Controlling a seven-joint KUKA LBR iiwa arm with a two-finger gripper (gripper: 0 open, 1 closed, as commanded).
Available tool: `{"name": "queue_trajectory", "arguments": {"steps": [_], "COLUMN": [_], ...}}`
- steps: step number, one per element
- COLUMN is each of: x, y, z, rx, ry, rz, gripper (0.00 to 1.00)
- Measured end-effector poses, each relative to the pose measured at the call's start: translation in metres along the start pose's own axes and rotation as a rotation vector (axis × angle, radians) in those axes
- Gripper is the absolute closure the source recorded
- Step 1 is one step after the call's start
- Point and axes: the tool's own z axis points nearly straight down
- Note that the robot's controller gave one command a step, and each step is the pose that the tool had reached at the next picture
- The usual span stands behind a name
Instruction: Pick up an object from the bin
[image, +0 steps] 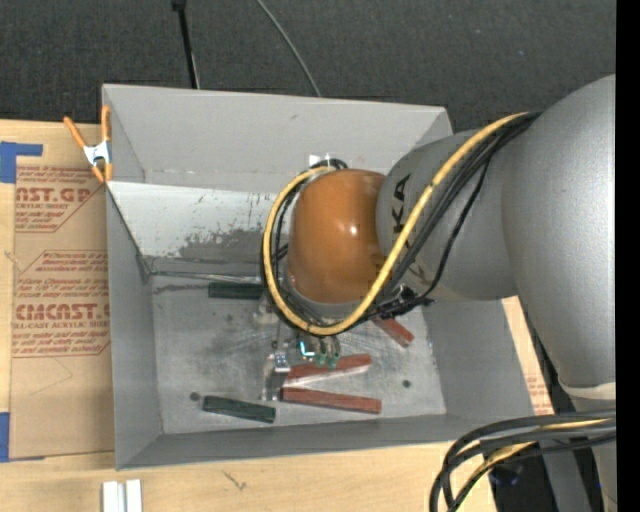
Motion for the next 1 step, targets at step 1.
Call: {"name": "queue_trajectory", "arguments": {"steps": [1], "x": [-0.0011], "y": [-0.0002], "z": [-0.0027], "rx": [-0.001], "ry": [-0.004], "rz": [0.000], "gripper": [0.00]}}
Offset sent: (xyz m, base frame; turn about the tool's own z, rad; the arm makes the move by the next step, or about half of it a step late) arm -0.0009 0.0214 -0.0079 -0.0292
